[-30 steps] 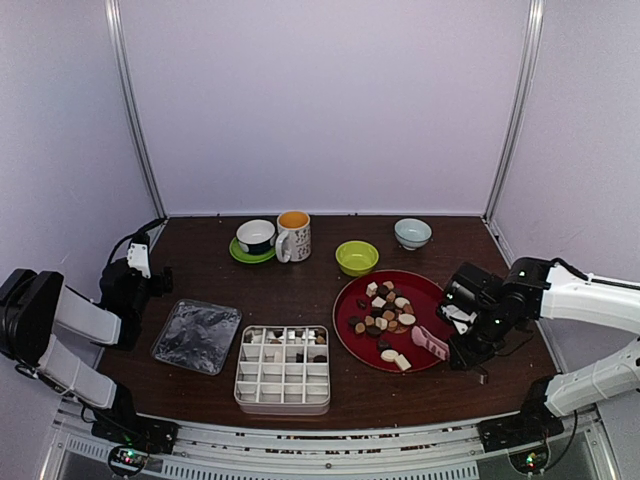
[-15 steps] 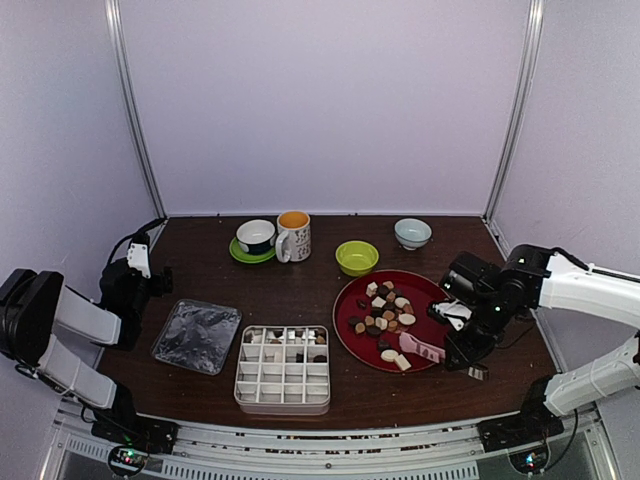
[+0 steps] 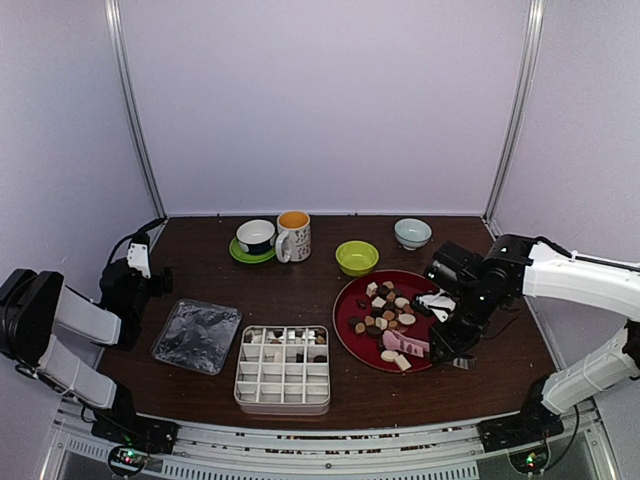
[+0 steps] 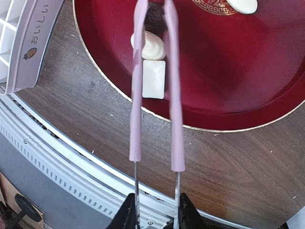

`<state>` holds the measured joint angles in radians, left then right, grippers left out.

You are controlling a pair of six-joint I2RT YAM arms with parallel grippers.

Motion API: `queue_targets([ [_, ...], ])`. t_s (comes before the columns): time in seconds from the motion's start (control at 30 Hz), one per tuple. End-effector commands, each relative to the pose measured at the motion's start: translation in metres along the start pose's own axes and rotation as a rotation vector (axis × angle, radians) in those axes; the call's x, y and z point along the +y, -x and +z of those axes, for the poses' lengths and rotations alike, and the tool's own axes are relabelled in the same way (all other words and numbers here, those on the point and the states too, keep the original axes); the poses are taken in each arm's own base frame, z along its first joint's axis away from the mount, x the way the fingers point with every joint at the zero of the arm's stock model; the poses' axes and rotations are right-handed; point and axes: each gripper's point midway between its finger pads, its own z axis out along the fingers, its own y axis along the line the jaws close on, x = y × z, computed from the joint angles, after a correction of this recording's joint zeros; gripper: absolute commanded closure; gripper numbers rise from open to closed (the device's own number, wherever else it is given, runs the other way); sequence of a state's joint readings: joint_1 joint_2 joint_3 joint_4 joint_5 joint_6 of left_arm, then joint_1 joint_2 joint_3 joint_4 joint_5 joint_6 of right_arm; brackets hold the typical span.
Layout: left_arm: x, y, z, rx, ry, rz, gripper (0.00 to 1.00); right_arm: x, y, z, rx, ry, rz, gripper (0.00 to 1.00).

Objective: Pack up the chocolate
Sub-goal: Pick up the fake chocolate from the plate.

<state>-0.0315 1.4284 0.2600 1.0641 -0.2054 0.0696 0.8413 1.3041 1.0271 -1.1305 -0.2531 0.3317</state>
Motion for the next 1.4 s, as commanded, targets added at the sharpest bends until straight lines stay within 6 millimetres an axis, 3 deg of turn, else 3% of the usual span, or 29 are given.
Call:
queue_targets([
  [0.0,0.006,0.012,0.003,-0.039,0.021,-0.01,0.02,0.0,0.014,-0.005,-0.036,-0.043,-0.04,0.73],
  [0.33,0.006,0.013,0.003,-0.04,0.022,-0.011,0.02,0.007,0.02,-0.001,-0.025,-0.049,-0.077,0.68],
  [0.5,0.006,0.013,0.003,-0.04,0.021,-0.01,0.02,0.002,0.021,0.002,-0.015,-0.087,-0.081,0.68],
  [0.93,0.006,0.013,0.003,-0.04,0.022,-0.01,0.02,0.007,0.035,0.007,-0.016,-0.105,-0.115,0.69],
  [1.1,0.007,0.012,0.003,-0.039,0.023,-0.011,0.02,0.007,0.035,0.009,-0.009,-0.116,-0.122,0.73],
  [1.37,0.006,0.012,0.003,-0.038,0.022,-0.01,0.02,0.013,0.049,-0.022,-0.117,-0.1,-0.122,0.77],
])
